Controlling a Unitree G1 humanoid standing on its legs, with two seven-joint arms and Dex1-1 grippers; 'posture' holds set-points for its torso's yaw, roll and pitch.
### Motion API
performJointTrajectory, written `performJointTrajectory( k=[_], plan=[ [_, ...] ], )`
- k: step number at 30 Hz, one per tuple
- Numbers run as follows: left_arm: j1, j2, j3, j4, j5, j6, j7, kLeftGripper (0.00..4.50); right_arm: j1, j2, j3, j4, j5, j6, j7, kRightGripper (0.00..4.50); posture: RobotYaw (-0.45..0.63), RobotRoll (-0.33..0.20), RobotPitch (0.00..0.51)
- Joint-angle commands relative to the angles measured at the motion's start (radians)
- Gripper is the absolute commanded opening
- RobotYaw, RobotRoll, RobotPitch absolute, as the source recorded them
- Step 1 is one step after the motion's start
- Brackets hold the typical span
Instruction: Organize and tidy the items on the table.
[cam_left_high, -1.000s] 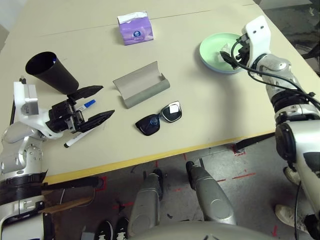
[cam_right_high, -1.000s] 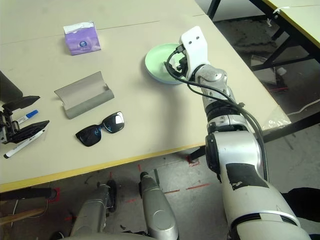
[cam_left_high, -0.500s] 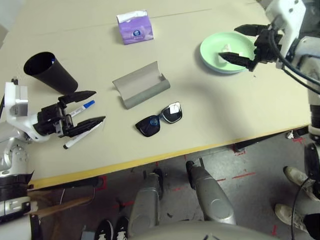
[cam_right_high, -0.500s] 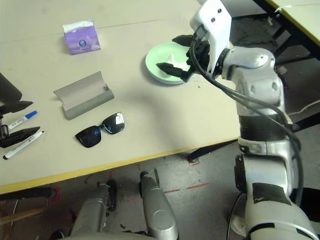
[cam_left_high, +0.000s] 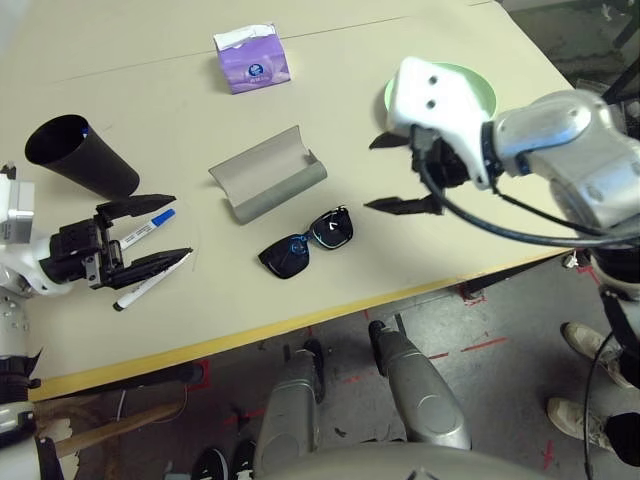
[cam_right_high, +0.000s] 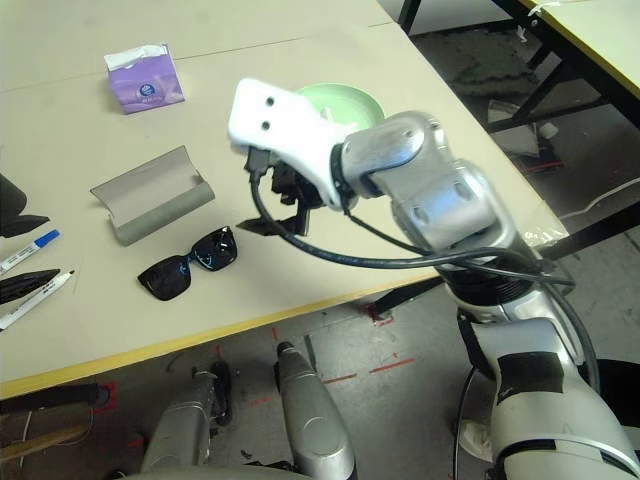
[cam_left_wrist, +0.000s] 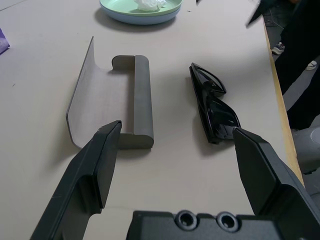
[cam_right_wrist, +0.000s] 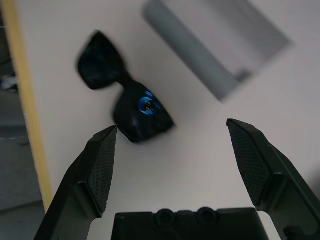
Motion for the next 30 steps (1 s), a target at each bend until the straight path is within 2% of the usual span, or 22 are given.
performJointTrajectory(
  k=[1, 5, 15, 30],
  plan=[
    [0.031, -0.003, 0.029, -0.012, 0.001, -0.013, -0.002, 4.5, -0.021, 0.063, 0.055, 0.041, -0.016, -0.018, 0.003, 4.47, -0.22, 0.0, 0.287],
    [0.049, -0.006, 0.04, -0.019, -0.001, -0.017, -0.002, 4.5, -0.016, 0.146, 0.084, 0.086, -0.028, -0.023, -0.01, 4.47, -0.21, 0.0, 0.288],
    [0.096, 0.005, 0.065, -0.01, -0.001, -0.025, -0.029, 4.5, 0.01, 0.264, 0.153, 0.223, -0.109, -0.14, -0.032, 4.47, -0.19, 0.0, 0.301],
    [0.201, -0.022, 0.102, -0.076, -0.012, -0.042, -0.019, 4.5, 0.045, 0.321, 0.155, 0.328, -0.183, -0.287, -0.007, 4.47, -0.16, 0.0, 0.307]
  ],
)
